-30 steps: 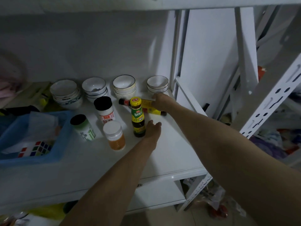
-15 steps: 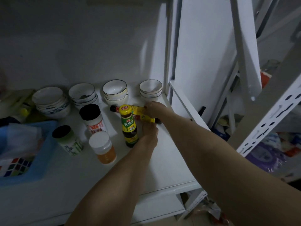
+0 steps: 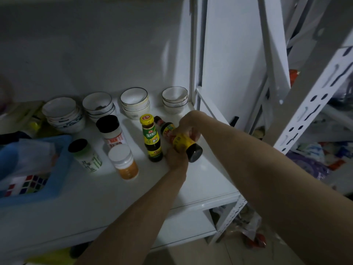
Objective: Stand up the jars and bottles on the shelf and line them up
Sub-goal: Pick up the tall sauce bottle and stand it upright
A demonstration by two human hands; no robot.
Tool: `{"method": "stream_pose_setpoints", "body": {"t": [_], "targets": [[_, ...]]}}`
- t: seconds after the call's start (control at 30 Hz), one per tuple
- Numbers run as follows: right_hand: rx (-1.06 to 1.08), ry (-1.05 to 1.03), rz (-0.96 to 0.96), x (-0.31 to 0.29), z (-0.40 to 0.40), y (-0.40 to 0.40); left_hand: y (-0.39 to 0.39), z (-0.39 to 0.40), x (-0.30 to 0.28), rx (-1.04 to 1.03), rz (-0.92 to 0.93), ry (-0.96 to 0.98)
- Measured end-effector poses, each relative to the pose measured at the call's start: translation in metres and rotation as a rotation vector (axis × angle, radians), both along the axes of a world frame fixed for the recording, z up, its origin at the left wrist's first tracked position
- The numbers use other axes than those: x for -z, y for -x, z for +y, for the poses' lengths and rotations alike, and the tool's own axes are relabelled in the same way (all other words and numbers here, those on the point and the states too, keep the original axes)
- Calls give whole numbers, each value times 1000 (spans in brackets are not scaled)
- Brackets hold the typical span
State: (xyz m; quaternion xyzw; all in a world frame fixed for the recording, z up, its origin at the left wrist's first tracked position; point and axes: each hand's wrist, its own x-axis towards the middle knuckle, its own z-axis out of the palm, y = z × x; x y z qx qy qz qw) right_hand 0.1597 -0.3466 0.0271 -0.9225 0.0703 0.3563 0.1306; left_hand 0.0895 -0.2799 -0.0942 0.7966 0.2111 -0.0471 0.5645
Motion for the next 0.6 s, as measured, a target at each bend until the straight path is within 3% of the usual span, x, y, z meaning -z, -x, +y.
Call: {"method": "stream_pose_setpoints", "body": {"t": [0.07,0.27,0.43,0.6], "targets": [[23,10,-34,6,1,4,5,0,-3,77,13,-45],[93,-9,-95,28,-3,16,19,8,-31,125,63,181],[167,-172,-91,25,-11,32,20,15,-24,145,118,364],[238,-333,-194,18,-25,43,28,13,-26,232,-129,190]]}}
